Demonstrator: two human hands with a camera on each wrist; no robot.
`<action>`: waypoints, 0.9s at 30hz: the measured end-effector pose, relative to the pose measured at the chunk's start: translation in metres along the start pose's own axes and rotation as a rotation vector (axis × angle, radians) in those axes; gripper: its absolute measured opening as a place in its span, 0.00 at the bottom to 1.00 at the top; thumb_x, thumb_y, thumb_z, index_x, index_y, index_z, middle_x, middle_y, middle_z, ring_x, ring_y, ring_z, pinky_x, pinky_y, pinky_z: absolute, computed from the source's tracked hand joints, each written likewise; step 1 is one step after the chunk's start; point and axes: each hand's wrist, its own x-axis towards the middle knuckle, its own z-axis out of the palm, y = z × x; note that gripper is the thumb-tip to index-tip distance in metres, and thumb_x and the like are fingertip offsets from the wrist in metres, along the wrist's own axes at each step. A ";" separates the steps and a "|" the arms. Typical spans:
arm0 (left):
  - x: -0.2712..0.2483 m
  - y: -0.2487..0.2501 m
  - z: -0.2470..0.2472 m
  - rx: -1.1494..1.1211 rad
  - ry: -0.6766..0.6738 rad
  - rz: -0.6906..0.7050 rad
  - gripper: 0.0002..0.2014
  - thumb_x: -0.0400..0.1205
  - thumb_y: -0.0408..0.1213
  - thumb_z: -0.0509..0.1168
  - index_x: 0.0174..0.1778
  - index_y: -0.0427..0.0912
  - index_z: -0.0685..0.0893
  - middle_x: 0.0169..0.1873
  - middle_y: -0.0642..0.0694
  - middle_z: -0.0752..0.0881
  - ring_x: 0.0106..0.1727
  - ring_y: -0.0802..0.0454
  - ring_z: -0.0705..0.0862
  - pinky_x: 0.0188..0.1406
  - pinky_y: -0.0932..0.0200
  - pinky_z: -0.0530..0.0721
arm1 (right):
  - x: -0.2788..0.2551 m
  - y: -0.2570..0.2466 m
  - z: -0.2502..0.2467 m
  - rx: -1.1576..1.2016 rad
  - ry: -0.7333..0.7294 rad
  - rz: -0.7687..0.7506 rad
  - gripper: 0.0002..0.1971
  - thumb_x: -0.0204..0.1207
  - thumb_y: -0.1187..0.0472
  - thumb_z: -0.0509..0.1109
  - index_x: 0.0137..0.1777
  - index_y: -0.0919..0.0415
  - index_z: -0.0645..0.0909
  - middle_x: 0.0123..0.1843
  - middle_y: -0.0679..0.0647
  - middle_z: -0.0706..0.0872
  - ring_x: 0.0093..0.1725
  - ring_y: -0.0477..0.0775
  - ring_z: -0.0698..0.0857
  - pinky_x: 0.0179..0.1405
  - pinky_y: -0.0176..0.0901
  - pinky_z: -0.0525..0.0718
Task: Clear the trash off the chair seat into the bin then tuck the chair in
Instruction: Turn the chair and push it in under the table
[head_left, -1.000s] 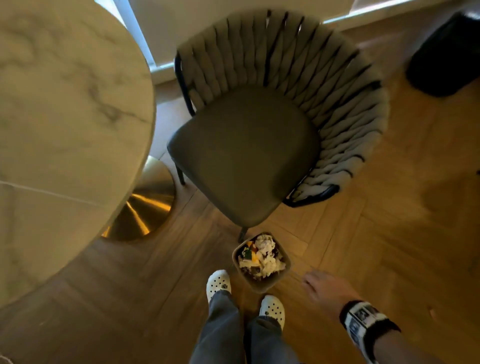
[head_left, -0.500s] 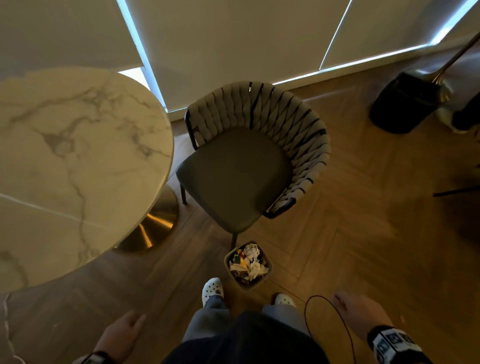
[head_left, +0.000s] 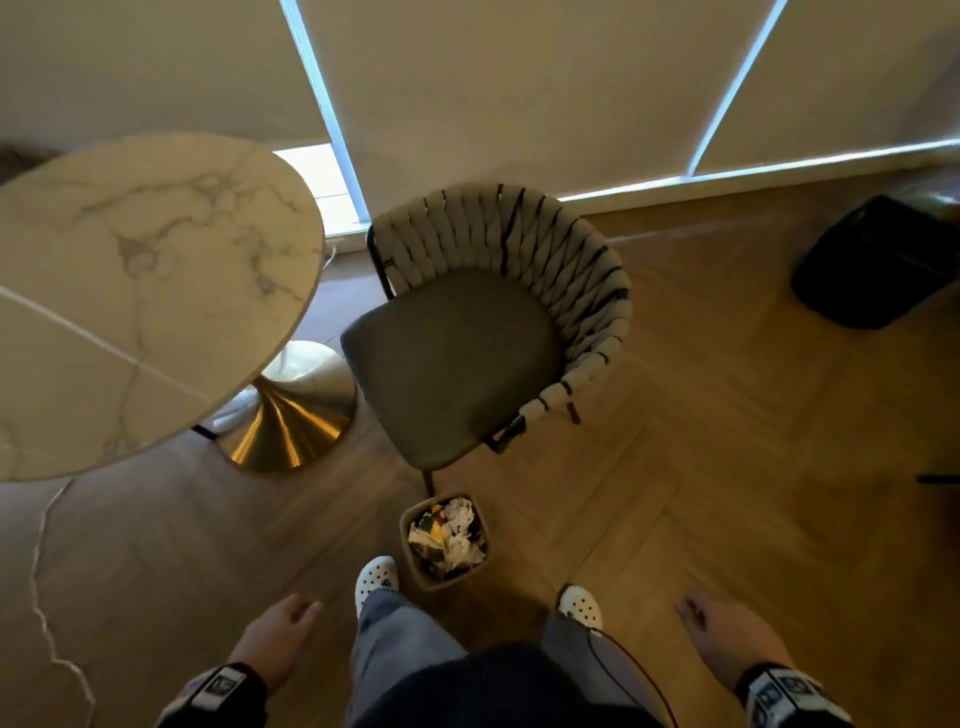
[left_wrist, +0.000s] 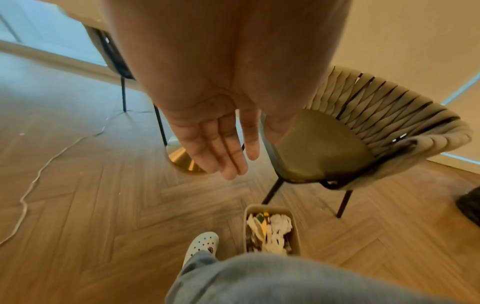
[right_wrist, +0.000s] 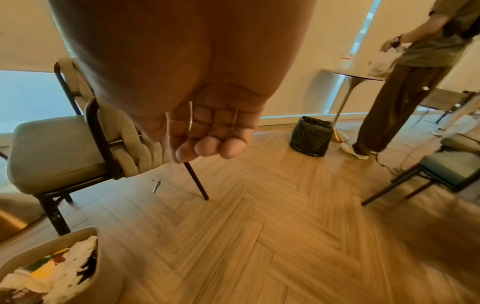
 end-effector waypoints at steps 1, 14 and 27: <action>-0.013 0.011 0.015 0.012 -0.021 -0.022 0.12 0.88 0.49 0.62 0.58 0.48 0.85 0.59 0.44 0.89 0.55 0.50 0.84 0.56 0.57 0.77 | 0.000 0.013 -0.009 -0.008 -0.007 -0.013 0.17 0.86 0.45 0.53 0.60 0.52 0.79 0.46 0.48 0.87 0.44 0.48 0.85 0.42 0.43 0.84; -0.050 0.081 0.102 -0.058 -0.263 -0.240 0.13 0.84 0.54 0.64 0.54 0.51 0.87 0.51 0.51 0.89 0.53 0.55 0.88 0.54 0.60 0.82 | 0.051 0.057 -0.113 -0.125 0.018 -0.039 0.21 0.86 0.44 0.52 0.70 0.53 0.76 0.53 0.50 0.85 0.46 0.50 0.84 0.50 0.45 0.85; 0.094 0.296 -0.008 -0.126 -0.111 -0.043 0.13 0.88 0.49 0.59 0.61 0.49 0.85 0.53 0.49 0.87 0.51 0.53 0.85 0.53 0.55 0.84 | 0.161 0.018 -0.254 -0.223 0.180 -0.110 0.15 0.85 0.44 0.54 0.53 0.50 0.79 0.39 0.45 0.85 0.37 0.46 0.84 0.34 0.40 0.81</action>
